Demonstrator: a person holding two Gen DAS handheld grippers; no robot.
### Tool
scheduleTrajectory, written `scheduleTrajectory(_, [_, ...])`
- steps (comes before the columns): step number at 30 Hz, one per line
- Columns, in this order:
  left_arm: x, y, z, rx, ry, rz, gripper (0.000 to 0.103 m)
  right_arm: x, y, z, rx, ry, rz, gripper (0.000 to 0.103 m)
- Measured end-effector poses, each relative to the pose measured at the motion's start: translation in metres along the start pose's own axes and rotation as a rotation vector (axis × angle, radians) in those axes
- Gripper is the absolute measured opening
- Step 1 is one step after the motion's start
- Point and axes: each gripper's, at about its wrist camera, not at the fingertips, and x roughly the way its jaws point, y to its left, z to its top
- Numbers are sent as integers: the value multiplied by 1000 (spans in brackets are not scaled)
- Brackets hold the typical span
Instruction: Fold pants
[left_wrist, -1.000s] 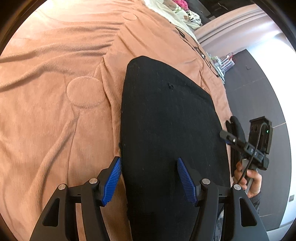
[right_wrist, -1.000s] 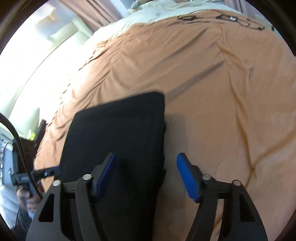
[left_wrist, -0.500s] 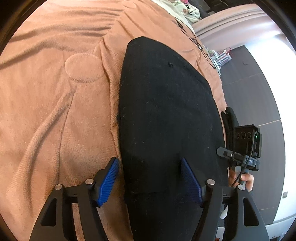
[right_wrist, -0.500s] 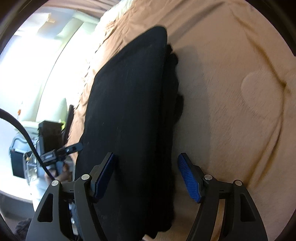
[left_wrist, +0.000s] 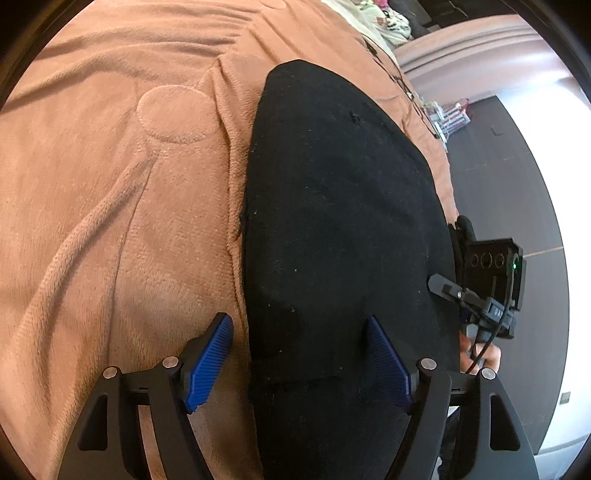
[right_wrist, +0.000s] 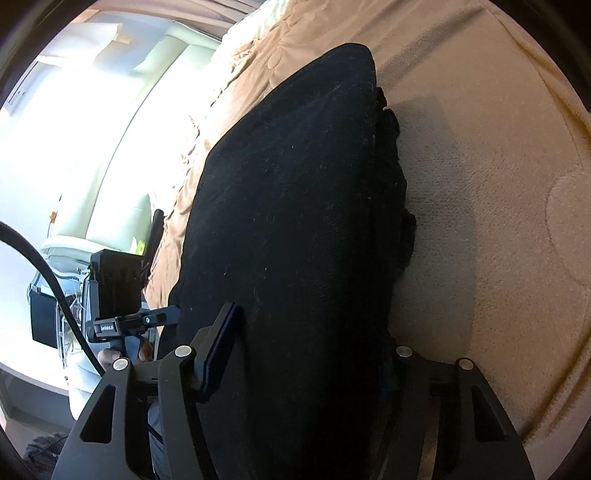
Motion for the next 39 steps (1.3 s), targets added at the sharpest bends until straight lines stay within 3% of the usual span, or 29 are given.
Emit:
scheduleTrajectory(4, [2,-3,-1,-5,-15,21,78,-2,-6,-1,-3,7,4,58])
scheduleTrajectory(15, [5,-10,1,4,-19,41,78,12,29,-13,-31,6,-31,58])
scheduleTrajectory(17, [4,-9,0,-5,-38,34,78,12,32,-14,-43,-5,-37,54])
scheduleTrajectory(18, [3,-10,-1,6,-44,35,74,12,35,-14,-53,-11,-38,53])
scheduleTrajectory(19, [2,-12,-2,20,-48,28,64,12,39,-14,-67,-18,-38,48])
scheduleTrajectory(25, [-5,-18,-1,46,-56,13,53,10,54,-17,-94,-40,-45,32])
scheduleTrajectory(39, [-43,-20,-11,94,-115,-28,48,-5,96,-37,-140,-126,23,27])
